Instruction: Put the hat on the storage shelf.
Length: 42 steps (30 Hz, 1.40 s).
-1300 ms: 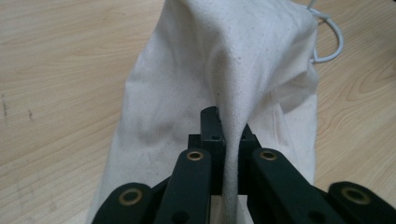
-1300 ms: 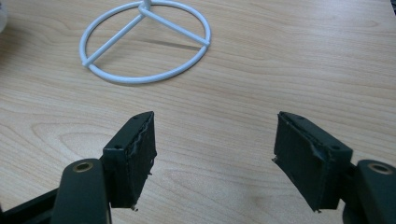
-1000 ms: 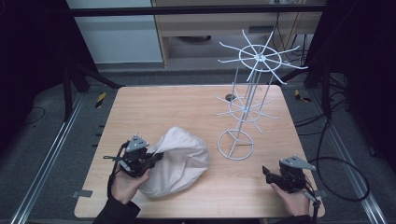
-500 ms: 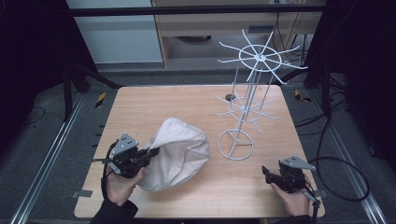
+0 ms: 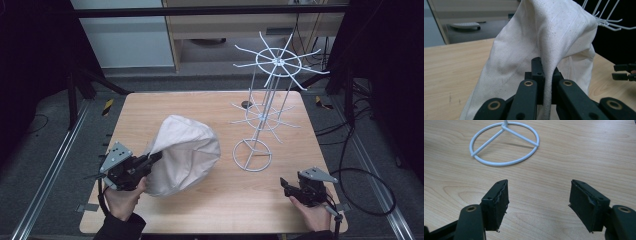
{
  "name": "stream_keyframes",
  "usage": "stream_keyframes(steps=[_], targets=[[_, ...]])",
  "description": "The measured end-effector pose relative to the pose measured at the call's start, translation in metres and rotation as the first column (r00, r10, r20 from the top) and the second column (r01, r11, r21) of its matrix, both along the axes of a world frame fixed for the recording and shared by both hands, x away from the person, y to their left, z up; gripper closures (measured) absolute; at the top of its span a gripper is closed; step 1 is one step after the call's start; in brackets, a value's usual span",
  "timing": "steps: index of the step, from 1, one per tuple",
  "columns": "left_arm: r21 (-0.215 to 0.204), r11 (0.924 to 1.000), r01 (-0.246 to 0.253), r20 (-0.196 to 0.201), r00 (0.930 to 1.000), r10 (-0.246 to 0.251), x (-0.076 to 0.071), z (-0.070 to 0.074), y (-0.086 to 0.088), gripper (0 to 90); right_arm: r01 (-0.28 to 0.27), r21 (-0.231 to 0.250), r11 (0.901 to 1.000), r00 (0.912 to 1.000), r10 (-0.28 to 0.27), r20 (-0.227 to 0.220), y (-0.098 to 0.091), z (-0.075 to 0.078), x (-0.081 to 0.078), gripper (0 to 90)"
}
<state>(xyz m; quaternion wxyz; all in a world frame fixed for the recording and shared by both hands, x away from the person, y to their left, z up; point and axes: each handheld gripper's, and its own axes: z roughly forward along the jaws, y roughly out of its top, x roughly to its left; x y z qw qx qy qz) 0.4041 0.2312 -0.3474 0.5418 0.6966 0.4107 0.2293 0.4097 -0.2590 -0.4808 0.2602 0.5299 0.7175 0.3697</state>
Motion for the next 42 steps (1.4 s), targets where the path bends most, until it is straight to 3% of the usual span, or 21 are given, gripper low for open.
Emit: stream_keyframes(steps=[17,25,27,34,42], targets=[[-0.078,0.9968,-0.018,0.073,0.997,0.024,-0.01,0.015,0.008,88.5,-0.005,0.002,1.0,1.0,0.005,0.004,0.0,0.0,-0.001,31.9],[-0.115,0.9933,-0.003,0.138,0.9903,0.019,-0.016,0.03,0.007,88.5,-0.005,-0.005,1.0,1.0,0.005,0.004,0.0,-0.001,0.0,31.9],[-0.127,0.9918,-0.002,0.166,0.9859,0.023,-0.018,0.034,0.007,88.5,-0.003,-0.002,1.0,1.0,0.003,0.003,0.0,-0.001,-0.001,31.9],[-0.18,0.9835,0.017,0.205,0.9785,0.021,-0.016,0.046,0.005,88.5,-0.001,-0.003,1.0,1.0,0.001,0.002,0.0,-0.001,-0.001,31.8],[-0.261,0.9643,0.046,0.229,0.9733,0.016,-0.007,0.058,-0.004,88.5,0.0,-0.001,1.0,1.0,0.0,0.003,-0.001,-0.001,-0.001,31.6]])
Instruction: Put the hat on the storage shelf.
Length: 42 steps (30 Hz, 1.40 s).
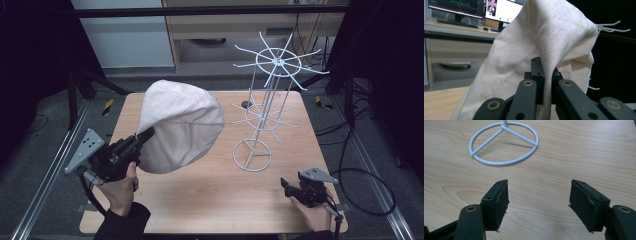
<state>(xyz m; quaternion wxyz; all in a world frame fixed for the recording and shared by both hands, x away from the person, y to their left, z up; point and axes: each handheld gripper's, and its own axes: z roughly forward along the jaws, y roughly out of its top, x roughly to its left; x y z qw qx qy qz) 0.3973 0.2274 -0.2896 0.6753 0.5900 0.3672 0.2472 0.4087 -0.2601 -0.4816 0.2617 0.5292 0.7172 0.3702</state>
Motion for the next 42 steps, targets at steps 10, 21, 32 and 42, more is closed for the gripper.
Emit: stream_keyframes(steps=[10,21,32,42], targets=[[-0.078,0.997,0.0,0.061,0.9981,0.005,0.011,0.016,-0.01,88.5,-0.004,-0.002,1.0,1.0,0.004,-0.001,0.0,0.0,-0.001,31.6],[-0.14,0.9901,0.006,0.075,0.9972,0.005,0.019,0.029,-0.009,88.4,-0.005,-0.001,1.0,1.0,0.005,-0.001,0.0,-0.001,0.0,31.3],[-0.201,0.9789,0.037,0.108,0.994,-0.016,0.029,0.045,-0.021,88.4,-0.005,0.005,1.0,1.0,0.005,0.0,-0.001,0.0,0.0,31.3],[-0.233,0.9711,0.051,0.148,0.9888,-0.016,0.032,0.063,-0.029,88.4,-0.006,0.009,0.9999,1.0,0.006,0.0,-0.001,0.0,0.0,31.3]])
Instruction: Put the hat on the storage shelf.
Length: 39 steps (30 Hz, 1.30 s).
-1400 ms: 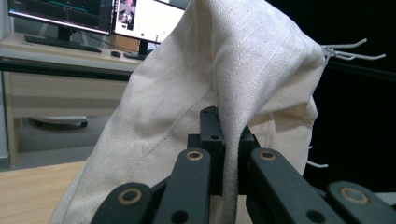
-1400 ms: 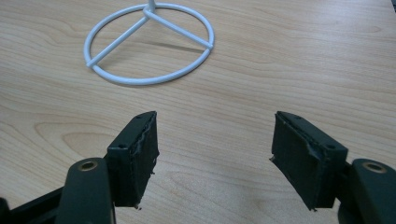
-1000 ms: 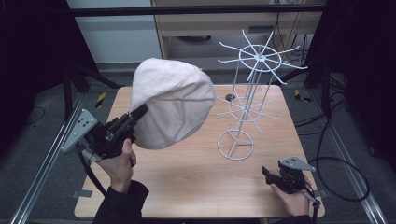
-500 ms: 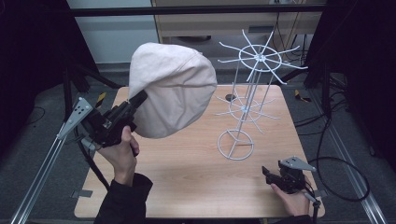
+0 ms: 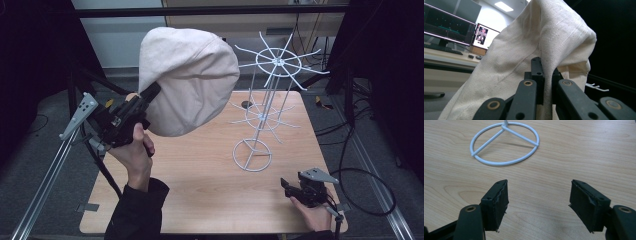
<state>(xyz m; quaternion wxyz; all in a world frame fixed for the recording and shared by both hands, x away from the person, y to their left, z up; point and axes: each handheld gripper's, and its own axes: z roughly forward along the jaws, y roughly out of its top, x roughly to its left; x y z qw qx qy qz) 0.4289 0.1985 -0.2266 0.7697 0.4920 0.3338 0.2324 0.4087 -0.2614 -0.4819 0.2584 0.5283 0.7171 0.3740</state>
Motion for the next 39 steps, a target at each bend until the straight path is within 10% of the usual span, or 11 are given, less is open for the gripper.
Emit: stream_keyframes(steps=[39], targets=[[0.037,0.9968,0.07,-0.027,0.9972,-0.069,0.028,-0.001,-0.055,88.4,-0.009,0.019,0.9998,1.0,0.009,-0.002,0.001,0.001,0.0,31.3]])
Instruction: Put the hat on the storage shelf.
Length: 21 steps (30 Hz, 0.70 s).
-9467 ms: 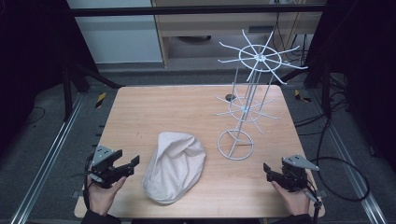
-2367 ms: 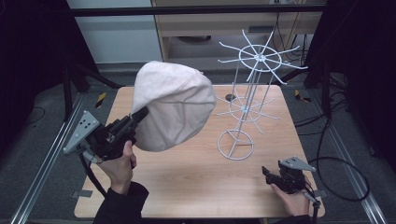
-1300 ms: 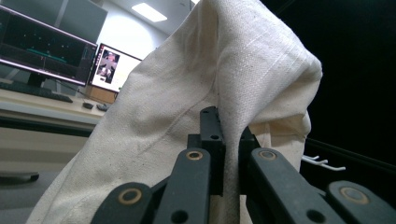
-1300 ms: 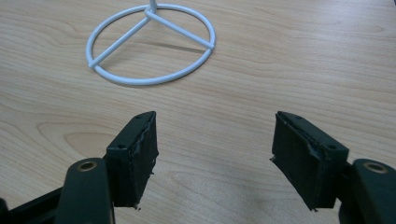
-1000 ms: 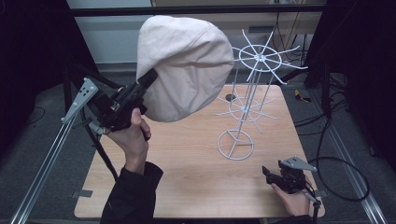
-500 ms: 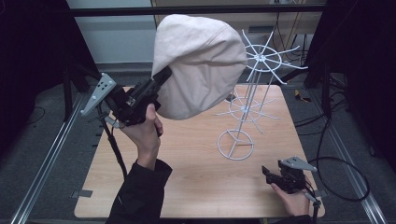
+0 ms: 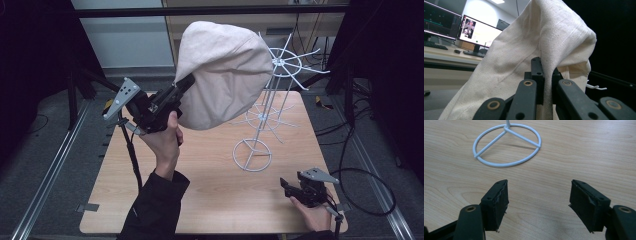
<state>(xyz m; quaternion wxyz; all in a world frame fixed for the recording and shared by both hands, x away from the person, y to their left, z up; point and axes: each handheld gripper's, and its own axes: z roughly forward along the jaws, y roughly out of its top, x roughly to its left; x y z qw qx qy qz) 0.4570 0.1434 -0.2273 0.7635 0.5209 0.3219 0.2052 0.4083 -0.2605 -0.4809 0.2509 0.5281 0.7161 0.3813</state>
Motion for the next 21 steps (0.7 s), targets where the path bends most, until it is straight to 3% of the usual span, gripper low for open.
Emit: stream_keyframes(steps=[21], targets=[[0.06,0.9982,-0.005,-0.06,0.9982,0.008,0.01,-0.023,0.004,88.3,-0.001,-0.002,1.0,1.0,0.001,0.0,0.0,0.0,0.0,31.3]])
